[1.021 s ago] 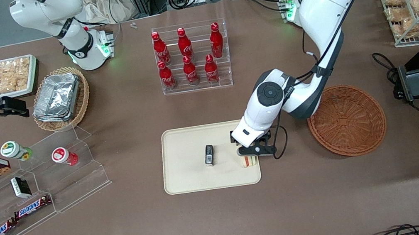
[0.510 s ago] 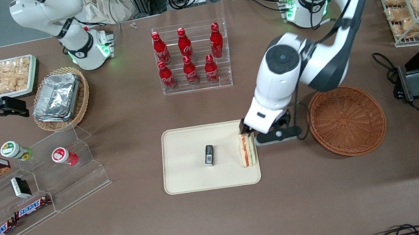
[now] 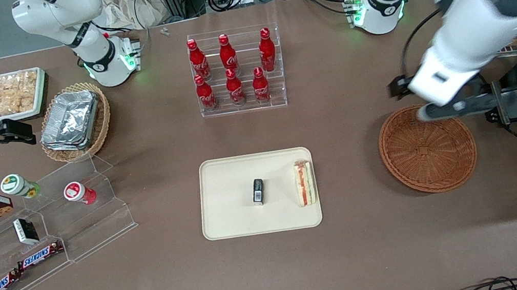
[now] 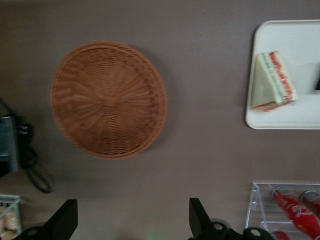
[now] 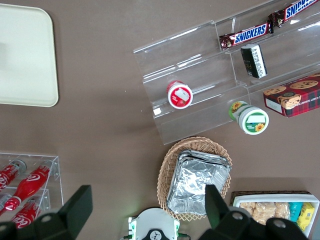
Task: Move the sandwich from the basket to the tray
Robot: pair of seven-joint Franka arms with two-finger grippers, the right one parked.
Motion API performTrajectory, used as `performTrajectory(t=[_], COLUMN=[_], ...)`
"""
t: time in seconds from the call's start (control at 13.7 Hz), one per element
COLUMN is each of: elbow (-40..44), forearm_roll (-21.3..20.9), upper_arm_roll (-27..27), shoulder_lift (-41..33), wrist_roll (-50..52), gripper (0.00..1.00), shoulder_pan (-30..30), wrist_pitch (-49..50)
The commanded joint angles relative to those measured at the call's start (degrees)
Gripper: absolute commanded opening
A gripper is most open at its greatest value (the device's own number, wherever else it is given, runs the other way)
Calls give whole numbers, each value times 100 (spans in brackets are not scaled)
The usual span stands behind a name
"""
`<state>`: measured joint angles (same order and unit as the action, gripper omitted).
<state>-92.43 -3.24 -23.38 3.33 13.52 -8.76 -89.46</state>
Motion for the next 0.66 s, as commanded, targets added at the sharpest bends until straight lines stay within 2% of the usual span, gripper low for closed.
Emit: performTrajectory(t=[0.0, 0.29, 0.58], elbow=[-126, 216, 217], forearm_roll=[113, 96, 157], upper_arm_roll=[-71, 43, 1130], shoulder_lift=[-420, -439, -448], wrist_roll=[-183, -157, -104], gripper=[100, 100, 100], shoulder_pan=[-336, -224, 856], wrist_pitch=[218, 393, 587])
